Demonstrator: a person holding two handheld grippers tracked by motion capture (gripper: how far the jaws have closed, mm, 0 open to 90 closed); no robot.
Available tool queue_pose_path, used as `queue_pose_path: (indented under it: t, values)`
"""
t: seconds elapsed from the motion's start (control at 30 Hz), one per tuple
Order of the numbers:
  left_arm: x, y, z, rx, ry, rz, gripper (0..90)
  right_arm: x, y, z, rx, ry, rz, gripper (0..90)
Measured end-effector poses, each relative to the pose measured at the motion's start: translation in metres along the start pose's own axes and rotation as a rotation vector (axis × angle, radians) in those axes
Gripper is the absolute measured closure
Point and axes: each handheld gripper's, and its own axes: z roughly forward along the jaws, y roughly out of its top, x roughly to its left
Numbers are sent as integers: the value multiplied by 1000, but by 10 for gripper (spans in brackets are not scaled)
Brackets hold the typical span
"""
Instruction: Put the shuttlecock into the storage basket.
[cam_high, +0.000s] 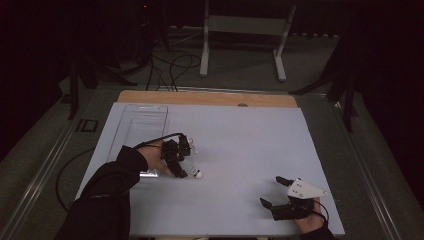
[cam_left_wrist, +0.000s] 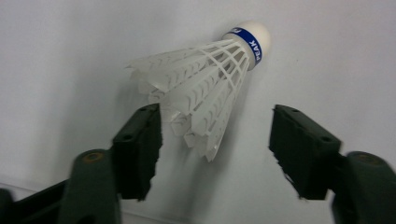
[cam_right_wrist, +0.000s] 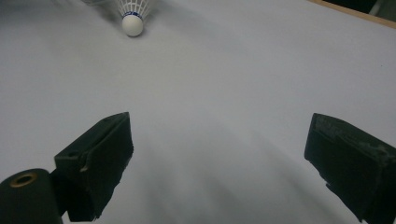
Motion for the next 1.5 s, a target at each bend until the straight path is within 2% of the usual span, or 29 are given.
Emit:
queue_pose_path:
  t: [0.1, 0.57, 0.77, 0.9, 1.0, 1.1, 1.17, 1.5]
  values:
    - [1, 1, 2, 27, -7, 17, 442, 0, 0, 0, -1, 1, 0, 77]
    - [-1, 3, 7, 36, -50, 64, 714, 0, -1, 1, 2, 6, -6, 77]
    - [-1, 3, 7, 33, -100, 87, 896, 0, -1, 1, 3, 5, -5, 77]
    - [-4, 4, 3, 12, -104, 115, 900, 0, -1, 1, 3, 6, -6, 77]
    - [-7, 5, 1, 19, -102, 138, 900, 0, -1, 1, 3, 7, -5, 77]
    - [-9, 7, 0, 26, -105, 145, 900, 0, 0, 1, 4, 6, -5, 77]
    - [-10, 9, 0, 33, -91, 145, 900, 0, 0, 1, 4, 7, -4, 77]
    - [-13, 12, -6, 30, -109, 143, 900, 0, 0, 1, 4, 6, -4, 77]
